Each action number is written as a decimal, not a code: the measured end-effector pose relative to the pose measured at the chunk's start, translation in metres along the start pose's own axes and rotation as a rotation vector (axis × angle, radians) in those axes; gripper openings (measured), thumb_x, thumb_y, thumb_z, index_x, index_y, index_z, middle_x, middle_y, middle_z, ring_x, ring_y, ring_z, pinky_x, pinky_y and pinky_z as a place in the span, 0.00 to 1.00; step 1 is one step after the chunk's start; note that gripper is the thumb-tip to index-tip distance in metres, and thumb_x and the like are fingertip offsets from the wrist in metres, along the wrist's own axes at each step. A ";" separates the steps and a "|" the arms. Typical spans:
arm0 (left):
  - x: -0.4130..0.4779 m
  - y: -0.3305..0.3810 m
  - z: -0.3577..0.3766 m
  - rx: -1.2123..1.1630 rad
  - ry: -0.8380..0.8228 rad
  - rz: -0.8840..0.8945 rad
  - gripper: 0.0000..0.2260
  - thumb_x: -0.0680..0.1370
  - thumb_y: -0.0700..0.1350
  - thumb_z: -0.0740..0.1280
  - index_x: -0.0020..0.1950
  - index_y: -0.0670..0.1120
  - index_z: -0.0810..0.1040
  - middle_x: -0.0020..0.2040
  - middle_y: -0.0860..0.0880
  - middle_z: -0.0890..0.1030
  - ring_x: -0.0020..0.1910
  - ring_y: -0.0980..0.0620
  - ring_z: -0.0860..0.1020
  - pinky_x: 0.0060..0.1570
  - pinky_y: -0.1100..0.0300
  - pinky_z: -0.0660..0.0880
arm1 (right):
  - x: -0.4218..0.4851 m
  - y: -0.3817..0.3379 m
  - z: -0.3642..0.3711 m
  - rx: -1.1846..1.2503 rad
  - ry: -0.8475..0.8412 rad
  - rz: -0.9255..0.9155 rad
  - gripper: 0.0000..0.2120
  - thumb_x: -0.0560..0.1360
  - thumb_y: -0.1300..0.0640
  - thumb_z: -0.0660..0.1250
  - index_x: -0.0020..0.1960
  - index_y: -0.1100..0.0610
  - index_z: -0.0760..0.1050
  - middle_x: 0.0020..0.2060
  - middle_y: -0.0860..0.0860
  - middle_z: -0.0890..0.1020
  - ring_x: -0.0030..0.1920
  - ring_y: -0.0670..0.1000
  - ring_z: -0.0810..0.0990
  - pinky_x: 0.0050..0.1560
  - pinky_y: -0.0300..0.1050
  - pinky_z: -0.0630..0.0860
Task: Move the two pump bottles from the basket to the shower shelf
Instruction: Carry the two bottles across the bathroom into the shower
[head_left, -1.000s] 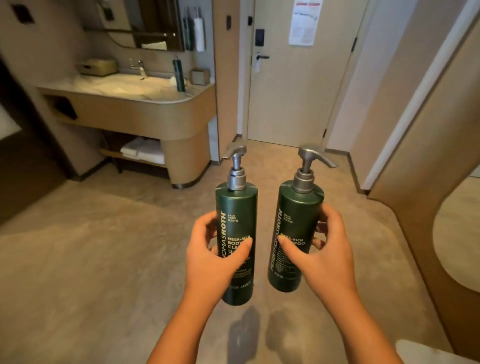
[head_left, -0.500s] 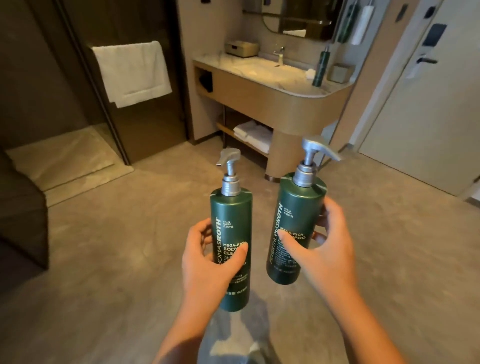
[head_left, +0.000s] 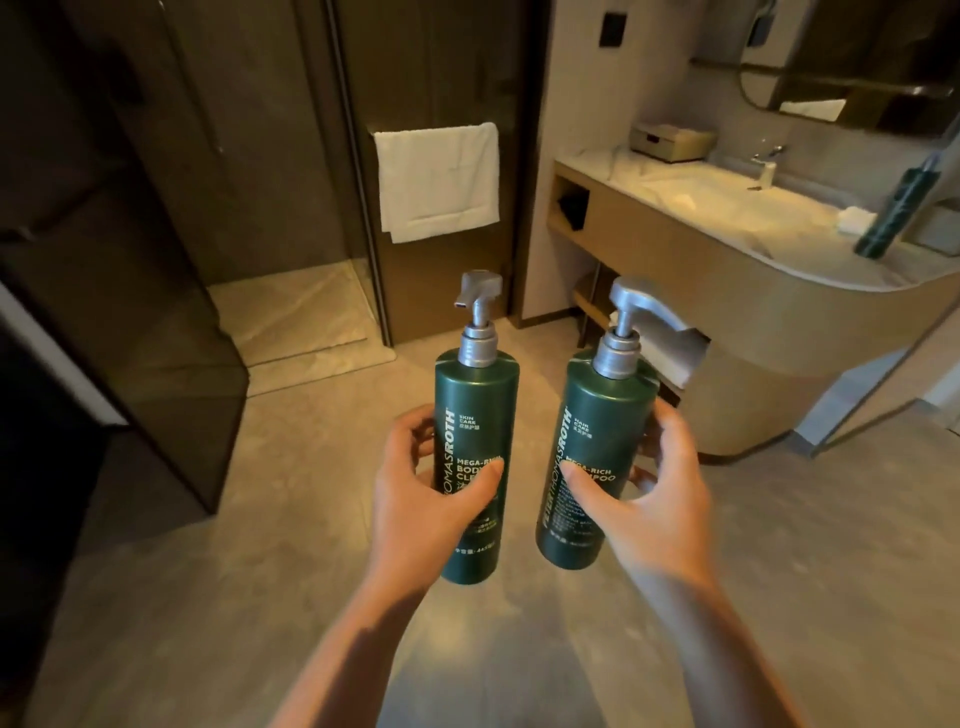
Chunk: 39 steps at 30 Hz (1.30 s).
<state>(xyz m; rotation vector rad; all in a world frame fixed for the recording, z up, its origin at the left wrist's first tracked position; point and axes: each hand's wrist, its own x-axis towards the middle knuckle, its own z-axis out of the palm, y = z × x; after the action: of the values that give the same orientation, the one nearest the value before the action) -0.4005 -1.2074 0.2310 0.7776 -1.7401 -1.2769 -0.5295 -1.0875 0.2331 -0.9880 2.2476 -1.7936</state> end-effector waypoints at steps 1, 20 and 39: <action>0.011 -0.003 0.003 -0.004 0.020 -0.003 0.24 0.62 0.44 0.75 0.49 0.62 0.68 0.48 0.61 0.75 0.47 0.72 0.72 0.39 0.79 0.69 | 0.013 0.002 0.005 0.003 -0.015 -0.019 0.35 0.58 0.51 0.76 0.54 0.31 0.59 0.51 0.33 0.70 0.53 0.35 0.70 0.51 0.37 0.67; 0.252 -0.101 -0.058 0.049 0.146 -0.046 0.24 0.63 0.44 0.75 0.51 0.61 0.68 0.47 0.59 0.77 0.48 0.68 0.74 0.39 0.79 0.69 | 0.221 0.012 0.215 -0.086 -0.241 -0.126 0.34 0.61 0.54 0.75 0.62 0.45 0.62 0.57 0.42 0.70 0.58 0.42 0.68 0.54 0.37 0.65; 0.501 -0.185 -0.191 0.122 0.368 -0.072 0.25 0.60 0.45 0.76 0.48 0.64 0.68 0.48 0.62 0.75 0.48 0.72 0.72 0.39 0.82 0.67 | 0.415 -0.021 0.485 -0.025 -0.343 -0.200 0.36 0.59 0.51 0.76 0.56 0.34 0.58 0.49 0.31 0.68 0.48 0.35 0.70 0.42 0.31 0.65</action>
<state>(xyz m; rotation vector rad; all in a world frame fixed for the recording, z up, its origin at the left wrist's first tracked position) -0.4659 -1.7708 0.2101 1.0802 -1.5105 -1.0044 -0.6244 -1.7189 0.2335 -1.4445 2.0258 -1.5203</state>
